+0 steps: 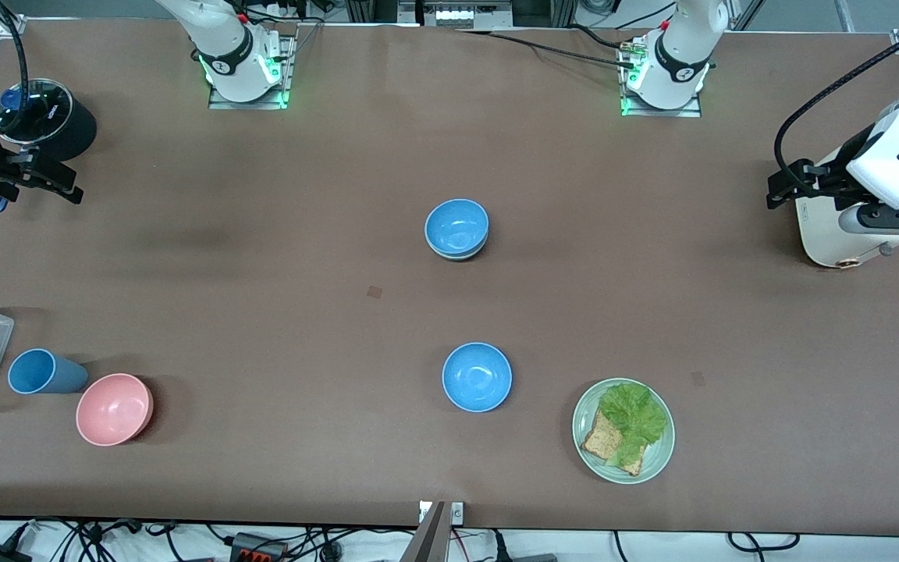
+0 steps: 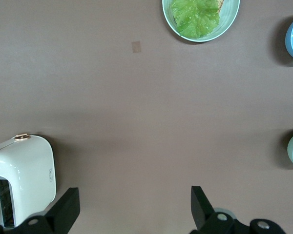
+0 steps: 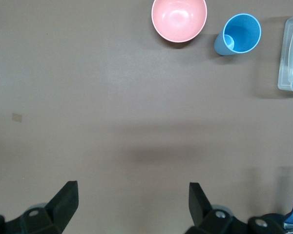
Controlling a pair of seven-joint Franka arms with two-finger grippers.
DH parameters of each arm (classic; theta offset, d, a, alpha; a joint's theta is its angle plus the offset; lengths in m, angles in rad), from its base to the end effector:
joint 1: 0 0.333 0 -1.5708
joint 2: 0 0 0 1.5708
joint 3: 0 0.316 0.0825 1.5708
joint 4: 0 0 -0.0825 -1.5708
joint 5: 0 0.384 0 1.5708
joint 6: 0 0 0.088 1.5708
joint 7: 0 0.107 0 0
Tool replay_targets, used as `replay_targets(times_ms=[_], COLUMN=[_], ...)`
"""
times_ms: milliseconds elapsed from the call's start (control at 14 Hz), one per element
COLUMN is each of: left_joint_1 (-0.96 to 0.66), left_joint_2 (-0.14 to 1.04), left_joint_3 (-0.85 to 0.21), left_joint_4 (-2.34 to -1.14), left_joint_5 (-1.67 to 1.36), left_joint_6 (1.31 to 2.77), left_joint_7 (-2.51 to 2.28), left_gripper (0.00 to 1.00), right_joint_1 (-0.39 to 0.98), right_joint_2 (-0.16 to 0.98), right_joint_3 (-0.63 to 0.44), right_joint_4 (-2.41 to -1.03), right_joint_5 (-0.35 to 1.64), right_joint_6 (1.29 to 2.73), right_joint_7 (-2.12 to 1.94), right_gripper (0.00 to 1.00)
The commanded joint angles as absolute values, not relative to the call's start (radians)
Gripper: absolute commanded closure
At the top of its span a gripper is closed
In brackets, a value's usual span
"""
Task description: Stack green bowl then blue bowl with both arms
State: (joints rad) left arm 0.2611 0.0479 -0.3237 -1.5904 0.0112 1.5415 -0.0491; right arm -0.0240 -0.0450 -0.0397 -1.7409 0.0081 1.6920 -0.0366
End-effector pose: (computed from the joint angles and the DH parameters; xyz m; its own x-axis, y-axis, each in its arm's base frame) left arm 0.5621 -0.0299 0.5875 0.9955 -0.0140 -0.0943 -0.0141 -0.9999 -0.0006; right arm 0.5460 -0.0345 0.5790 0.9996 -0.0280 -0.0036 -0.0281 -0.9996 -0.0100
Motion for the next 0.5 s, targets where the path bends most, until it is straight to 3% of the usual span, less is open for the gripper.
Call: replay_targets(times_ms=[0, 429], left_joint_1=[0.262, 0.262], left_joint_2=[0.032, 0.034], left_joint_3=[-0.311, -0.316], left_joint_4=[-1.608, -1.606], left_joint_5=[-0.014, -0.015], left_joint_6=[1.533, 1.525], left_joint_7=[-0.006, -0.015], left_gripper=[0.00, 0.00], right_joint_1=[-0.031, -0.029], right_joint_2=[-0.061, -0.061], right_joint_3=[-0.029, -0.029], right_joint_4=[-1.740, -1.740], right_joint_5=[-0.011, -0.023], right_joint_6=[1.674, 1.669], right_joint_7=[-0.048, -0.048], right_gripper=[0.00, 0.00])
